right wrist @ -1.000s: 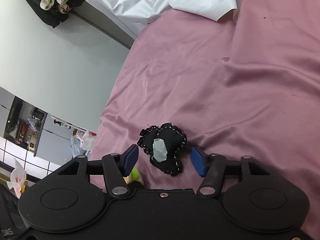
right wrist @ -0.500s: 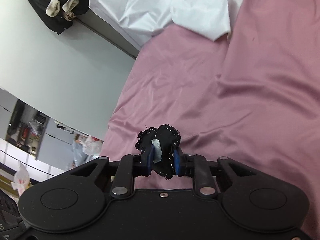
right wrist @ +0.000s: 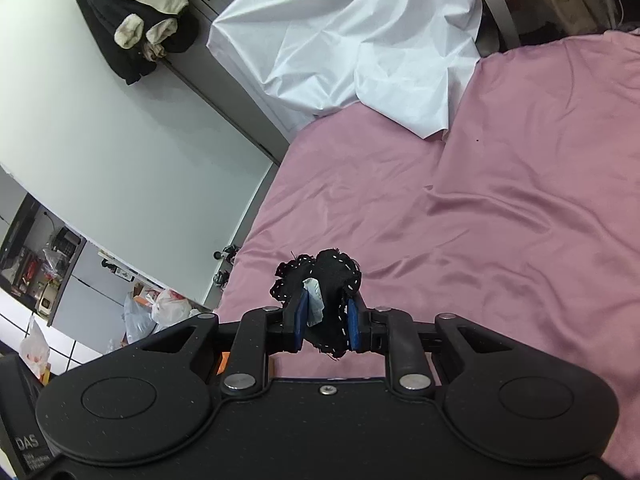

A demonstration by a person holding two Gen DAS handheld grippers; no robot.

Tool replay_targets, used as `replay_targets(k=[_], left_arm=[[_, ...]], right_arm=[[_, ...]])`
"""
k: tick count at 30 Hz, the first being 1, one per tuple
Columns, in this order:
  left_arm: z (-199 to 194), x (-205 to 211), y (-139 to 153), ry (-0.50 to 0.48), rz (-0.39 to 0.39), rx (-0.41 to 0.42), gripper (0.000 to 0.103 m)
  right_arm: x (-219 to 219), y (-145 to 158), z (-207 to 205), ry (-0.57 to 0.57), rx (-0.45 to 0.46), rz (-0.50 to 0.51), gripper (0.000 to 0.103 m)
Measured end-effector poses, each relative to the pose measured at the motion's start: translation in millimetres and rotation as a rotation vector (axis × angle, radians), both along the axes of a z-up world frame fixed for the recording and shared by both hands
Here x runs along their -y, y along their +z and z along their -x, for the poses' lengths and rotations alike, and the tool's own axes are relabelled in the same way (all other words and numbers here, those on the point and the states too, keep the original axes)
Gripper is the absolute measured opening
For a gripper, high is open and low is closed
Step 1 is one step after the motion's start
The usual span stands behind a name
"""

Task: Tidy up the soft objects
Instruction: 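Carry the hamburger plush over the box with the left tool while the right tool carries the pouch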

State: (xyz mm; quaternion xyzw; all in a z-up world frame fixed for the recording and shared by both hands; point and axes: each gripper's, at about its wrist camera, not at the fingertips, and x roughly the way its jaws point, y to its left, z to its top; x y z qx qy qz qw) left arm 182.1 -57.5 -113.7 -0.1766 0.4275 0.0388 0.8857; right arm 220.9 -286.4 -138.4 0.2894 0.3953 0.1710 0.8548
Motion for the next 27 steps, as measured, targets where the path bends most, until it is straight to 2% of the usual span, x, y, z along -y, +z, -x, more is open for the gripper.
replay_targets(k=[9,19,27], left_arm=[[30.8,-15.9,32.8,0.021,-0.024,0.055,0.045],[69.2,-40.5,42.3,0.045,-0.031,0.046,0.045],[84.6,-75.6,39.1,0.118,-0.015,0.02,0.045]], right_arm=[[-10.4,29.0,29.5,0.026,0.044,0.013,0.021],[-23.0,45.9,61.1,0.051,0.077,0.03,0.021],[-41.1,61.5,79.4,0.079,0.111,0.055,0.021]])
